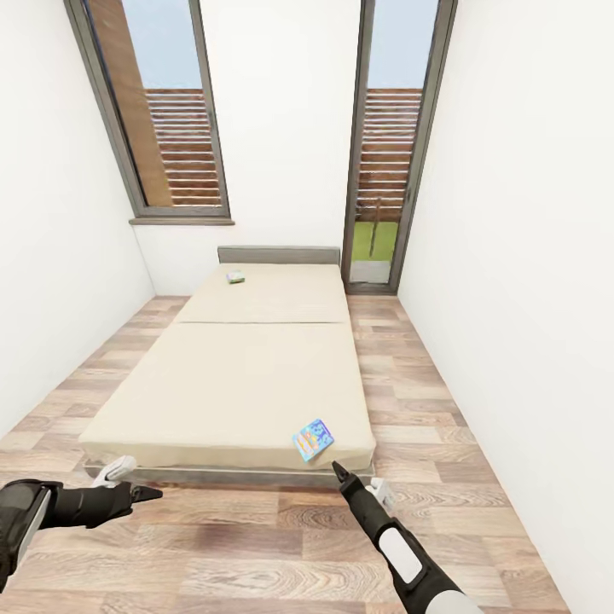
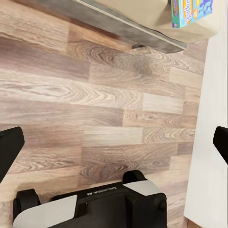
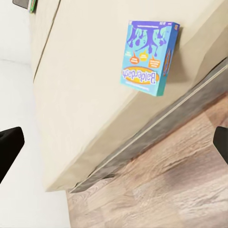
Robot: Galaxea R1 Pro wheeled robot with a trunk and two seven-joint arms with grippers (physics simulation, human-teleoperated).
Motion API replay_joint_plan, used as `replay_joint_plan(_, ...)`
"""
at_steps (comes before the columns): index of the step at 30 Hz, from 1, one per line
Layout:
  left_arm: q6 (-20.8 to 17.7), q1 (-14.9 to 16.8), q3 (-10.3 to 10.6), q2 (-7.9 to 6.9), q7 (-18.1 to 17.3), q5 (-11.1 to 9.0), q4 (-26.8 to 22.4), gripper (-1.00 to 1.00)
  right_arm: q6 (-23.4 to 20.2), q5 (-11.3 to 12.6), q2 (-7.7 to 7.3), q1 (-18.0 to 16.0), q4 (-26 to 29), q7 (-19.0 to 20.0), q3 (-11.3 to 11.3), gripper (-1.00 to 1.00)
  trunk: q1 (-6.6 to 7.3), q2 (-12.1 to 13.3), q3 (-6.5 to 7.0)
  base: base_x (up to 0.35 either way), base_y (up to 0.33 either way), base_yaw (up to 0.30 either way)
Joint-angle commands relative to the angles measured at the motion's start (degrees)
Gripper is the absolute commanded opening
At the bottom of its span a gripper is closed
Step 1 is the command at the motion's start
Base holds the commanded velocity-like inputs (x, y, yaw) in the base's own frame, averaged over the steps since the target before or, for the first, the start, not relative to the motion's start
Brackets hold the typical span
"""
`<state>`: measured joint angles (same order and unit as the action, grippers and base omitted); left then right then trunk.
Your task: Put all the toys in the child's room - the three board games (two on the bed and one on the table), the two jigsaw puzzles on the table, and the tennis ball on the table - inside the toy box on the table in the child's room.
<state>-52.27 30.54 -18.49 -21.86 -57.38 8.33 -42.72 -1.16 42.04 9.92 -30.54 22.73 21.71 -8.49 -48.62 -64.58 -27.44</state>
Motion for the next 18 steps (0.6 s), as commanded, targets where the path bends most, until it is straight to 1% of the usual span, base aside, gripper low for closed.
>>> replay_joint_plan(1,-0.3,0.1,-0.2,0.12,-0.6,0.6,0.0,1.00,-0.1,0.5,0.03,0.0,-0.1,0.3,-0.2,1.00,-0.23,-0.5,-0.24,0.000,0.000,0.000)
replay_joint_plan(5,-0.4,0.0,-0.3,0.35,-0.6,0.6,0.0,1.00,0.1,0.5,0.02,0.0,-0.1,0.4,-0.1,1.00,-1.11,-2.1,-0.96,0.000,0.000,0.000)
replay_joint_plan(18,-0.3,0.0,-0.3,0.34,-0.5,0.6,0.0,1.00,0.1,0.5,0.08,0.0,-0.1,0.1,-0.3,1.00,-3.96,-7.3,-3.30,0.000,0.000,0.000)
